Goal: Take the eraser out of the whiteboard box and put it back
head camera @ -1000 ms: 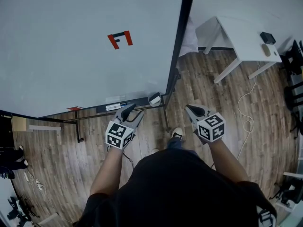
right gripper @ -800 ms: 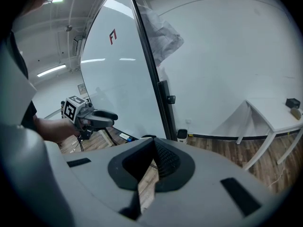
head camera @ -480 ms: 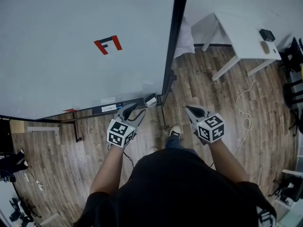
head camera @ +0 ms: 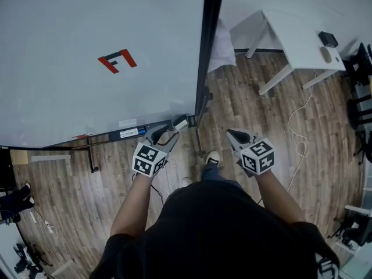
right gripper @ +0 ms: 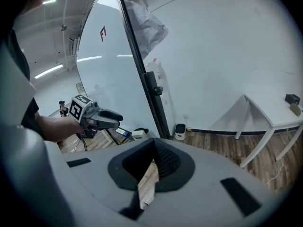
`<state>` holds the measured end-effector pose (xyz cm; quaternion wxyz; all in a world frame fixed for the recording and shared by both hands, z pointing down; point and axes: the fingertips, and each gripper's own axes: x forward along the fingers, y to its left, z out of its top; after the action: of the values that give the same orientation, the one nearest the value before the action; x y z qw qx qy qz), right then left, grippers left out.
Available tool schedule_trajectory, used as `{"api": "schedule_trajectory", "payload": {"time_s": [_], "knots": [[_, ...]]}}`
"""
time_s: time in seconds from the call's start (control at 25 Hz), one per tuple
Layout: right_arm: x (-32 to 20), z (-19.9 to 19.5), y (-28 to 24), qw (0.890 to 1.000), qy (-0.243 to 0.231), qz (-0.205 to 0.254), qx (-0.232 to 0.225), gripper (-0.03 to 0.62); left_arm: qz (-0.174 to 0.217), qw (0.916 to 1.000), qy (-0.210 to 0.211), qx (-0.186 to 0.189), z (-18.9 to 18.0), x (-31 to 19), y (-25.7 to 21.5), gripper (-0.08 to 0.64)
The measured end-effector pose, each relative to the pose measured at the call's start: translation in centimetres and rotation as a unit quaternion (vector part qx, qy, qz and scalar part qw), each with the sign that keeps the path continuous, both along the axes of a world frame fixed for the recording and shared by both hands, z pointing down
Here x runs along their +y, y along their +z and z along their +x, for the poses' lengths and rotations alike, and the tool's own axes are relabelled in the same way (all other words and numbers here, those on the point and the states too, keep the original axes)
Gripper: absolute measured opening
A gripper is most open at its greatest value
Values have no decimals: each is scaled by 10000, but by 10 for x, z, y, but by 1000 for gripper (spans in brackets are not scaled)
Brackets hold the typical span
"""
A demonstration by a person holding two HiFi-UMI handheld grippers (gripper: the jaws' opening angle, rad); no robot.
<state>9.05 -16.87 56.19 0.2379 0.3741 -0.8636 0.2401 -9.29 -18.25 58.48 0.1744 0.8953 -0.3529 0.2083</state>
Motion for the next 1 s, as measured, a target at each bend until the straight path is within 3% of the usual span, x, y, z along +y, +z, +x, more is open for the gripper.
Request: {"api": "schedule_trajectory", "payload": {"time_s": [0.68,0.88,1.0], "knots": [[-16,16,14,9998,-65,-177,106,-6,-295,9990,180,-281,20,-24,34,181],[-19,21,18,9997,-34,-224,114,-6,-199,9959,399,-787,23,-32,50,181],[-19,23,21,9996,-19,-255,116,-6,-217,9952,458,-841,26,-37,54,181]]}}
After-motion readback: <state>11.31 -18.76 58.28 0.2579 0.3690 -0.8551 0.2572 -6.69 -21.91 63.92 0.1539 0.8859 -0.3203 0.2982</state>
